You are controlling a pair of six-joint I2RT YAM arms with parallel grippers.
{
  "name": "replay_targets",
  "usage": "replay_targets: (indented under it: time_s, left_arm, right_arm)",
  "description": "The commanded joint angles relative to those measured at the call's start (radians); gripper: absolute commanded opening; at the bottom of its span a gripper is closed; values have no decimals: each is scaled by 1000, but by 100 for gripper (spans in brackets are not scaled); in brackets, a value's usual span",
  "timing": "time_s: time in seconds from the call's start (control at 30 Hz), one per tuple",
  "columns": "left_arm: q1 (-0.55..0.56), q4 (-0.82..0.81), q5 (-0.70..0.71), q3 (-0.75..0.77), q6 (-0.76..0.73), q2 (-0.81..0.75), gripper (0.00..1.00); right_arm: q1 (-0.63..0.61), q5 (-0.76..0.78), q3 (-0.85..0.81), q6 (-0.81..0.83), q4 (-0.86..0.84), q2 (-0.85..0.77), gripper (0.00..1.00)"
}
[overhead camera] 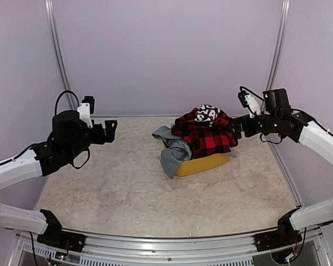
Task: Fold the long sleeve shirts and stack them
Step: Move the bin to the center of the board.
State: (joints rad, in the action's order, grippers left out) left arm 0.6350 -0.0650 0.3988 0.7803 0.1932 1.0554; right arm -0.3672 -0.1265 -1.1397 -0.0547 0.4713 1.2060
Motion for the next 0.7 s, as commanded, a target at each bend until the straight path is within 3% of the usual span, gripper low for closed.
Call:
replay_targets:
  time_s: [0.0,0.23,0.43,0.57,0.67]
  left_arm:
    - [71,-16,6,10,29,62,99]
    - [118,-29,-77,35,123,171,97]
    - [120,-39,-104,22,137,177,93]
    - [118,-45,-90,5,146,167,91]
    - [115,-39,-83,-6,166,151,91]
  right_arm:
    - [-5,49,77,-51,-51,62,98]
    - [125,-149,124,-153,-206,219,95]
    - [183,-182,98,-156,-255,352,87]
    - [185,-287,28,-141,-253,469,71]
    - [145,-308,1,-139,-257,516,65]
